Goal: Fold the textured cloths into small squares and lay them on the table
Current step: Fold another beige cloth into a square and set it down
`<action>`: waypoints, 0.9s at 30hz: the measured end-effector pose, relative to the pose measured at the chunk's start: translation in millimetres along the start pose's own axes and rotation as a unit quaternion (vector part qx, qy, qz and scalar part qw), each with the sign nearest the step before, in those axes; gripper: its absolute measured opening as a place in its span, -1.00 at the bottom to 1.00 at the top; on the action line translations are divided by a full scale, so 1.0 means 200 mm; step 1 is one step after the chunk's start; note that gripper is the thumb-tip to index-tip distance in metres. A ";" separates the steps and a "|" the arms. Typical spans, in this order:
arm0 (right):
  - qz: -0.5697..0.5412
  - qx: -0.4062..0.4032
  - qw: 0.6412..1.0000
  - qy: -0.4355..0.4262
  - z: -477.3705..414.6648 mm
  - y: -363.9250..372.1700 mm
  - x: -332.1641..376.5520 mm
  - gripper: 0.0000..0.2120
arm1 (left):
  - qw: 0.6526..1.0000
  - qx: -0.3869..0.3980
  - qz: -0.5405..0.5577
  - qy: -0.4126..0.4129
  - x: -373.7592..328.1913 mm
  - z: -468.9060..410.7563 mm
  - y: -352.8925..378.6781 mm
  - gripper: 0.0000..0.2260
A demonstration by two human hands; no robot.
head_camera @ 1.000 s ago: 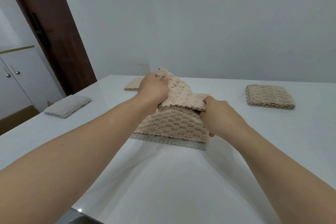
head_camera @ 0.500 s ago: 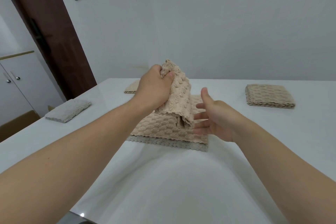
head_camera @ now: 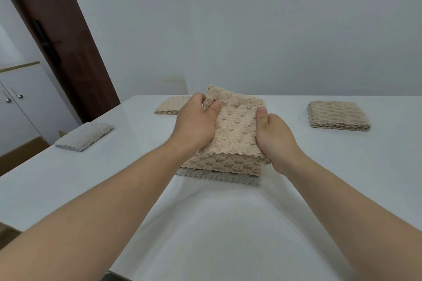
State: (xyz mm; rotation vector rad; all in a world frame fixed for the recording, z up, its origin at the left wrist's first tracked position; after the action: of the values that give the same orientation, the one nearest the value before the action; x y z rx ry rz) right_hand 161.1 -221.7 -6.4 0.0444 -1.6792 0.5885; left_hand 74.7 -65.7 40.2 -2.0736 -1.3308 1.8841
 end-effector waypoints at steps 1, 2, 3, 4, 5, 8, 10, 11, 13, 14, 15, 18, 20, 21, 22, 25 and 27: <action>0.015 -0.004 1.000 -0.007 0.01 0.01 0.00 -0.48 | 1.000 -0.004 -0.006 -0.006 0.03 0.00 0.00 -0.73; 0.025 -0.004 1.000 -0.009 0.01 0.01 0.00 -0.50 | 1.000 -0.007 -0.008 -0.015 0.05 0.01 -0.01 -0.73; 0.029 0.000 1.000 -0.007 0.01 0.03 0.00 -0.51 | 1.000 -0.006 -0.002 -0.026 0.08 0.02 0.00 -0.74; 0.028 0.004 1.000 -0.004 0.02 0.03 -0.01 -0.52 | 0.999 -0.003 0.010 -0.038 0.10 0.04 0.01 -0.77; 0.025 0.008 1.000 0.000 0.02 0.04 -0.01 -0.53 | 0.998 -0.002 0.021 -0.051 0.12 0.05 0.03 -0.66; 0.033 0.011 0.999 0.001 0.03 0.05 -0.02 -0.55 | 0.996 -0.010 0.045 -0.073 0.18 0.08 0.06 -0.51; 0.045 0.015 0.999 0.003 0.02 0.05 -0.03 -0.55 | 0.995 -0.016 0.058 -0.083 0.20 0.09 0.07 -0.54; 0.051 0.022 0.998 0.009 0.02 0.06 -0.04 -0.54 | 0.993 -0.016 0.070 -0.092 0.21 0.10 0.08 -0.57; 0.064 0.035 0.997 0.021 0.02 0.08 -0.06 -0.52 | 0.992 0.001 0.090 -0.093 0.19 0.14 0.09 -0.62; 0.066 0.039 0.997 0.026 0.01 0.08 -0.08 -0.51 | 0.992 0.016 0.097 -0.081 0.19 0.17 0.10 -0.60; 0.062 0.041 0.997 0.031 0.00 0.09 -0.09 -0.50 | 0.992 0.030 0.104 -0.065 0.18 0.19 0.11 -0.55; 0.030 0.041 0.998 0.043 -0.01 0.09 -0.11 -0.55 | 0.993 0.039 0.110 -0.004 0.18 0.22 0.10 -0.55; 0.002 0.044 0.998 0.046 -0.01 0.09 -0.12 -0.61 | 0.995 0.049 0.074 0.036 0.19 0.20 0.10 -0.65; -0.016 0.047 0.998 0.043 -0.02 0.10 -0.12 -0.65 | 0.996 0.059 0.060 0.044 0.21 0.19 0.10 -0.69; -0.032 0.051 0.997 0.039 -0.01 0.10 -0.11 -0.69 | 0.995 0.070 0.059 0.039 0.22 0.19 0.10 -0.72; -0.067 0.069 0.995 0.015 -0.01 0.09 -0.09 -0.79 | 0.991 0.090 0.100 -0.008 0.27 0.16 0.07 -0.69; -0.088 0.096 0.991 -0.011 -0.01 0.11 -0.08 -0.83 | 0.986 0.100 0.129 -0.025 0.30 0.15 0.04 -0.62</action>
State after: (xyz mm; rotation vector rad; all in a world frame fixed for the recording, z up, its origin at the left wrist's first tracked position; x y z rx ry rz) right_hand 157.9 -206.9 -28.0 0.3351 -1.6160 0.6149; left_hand 46.7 -49.4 -20.3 -2.1934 -0.8707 2.0812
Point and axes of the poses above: each hand's wrist, its own z-axis away from the middle knuckle, its own y-axis out of the palm, x = y × z, the point moved 4 cm from there along -z, towards the middle knuckle, and after that the axes turned 7 degrees about x, right-handed, at the moved point
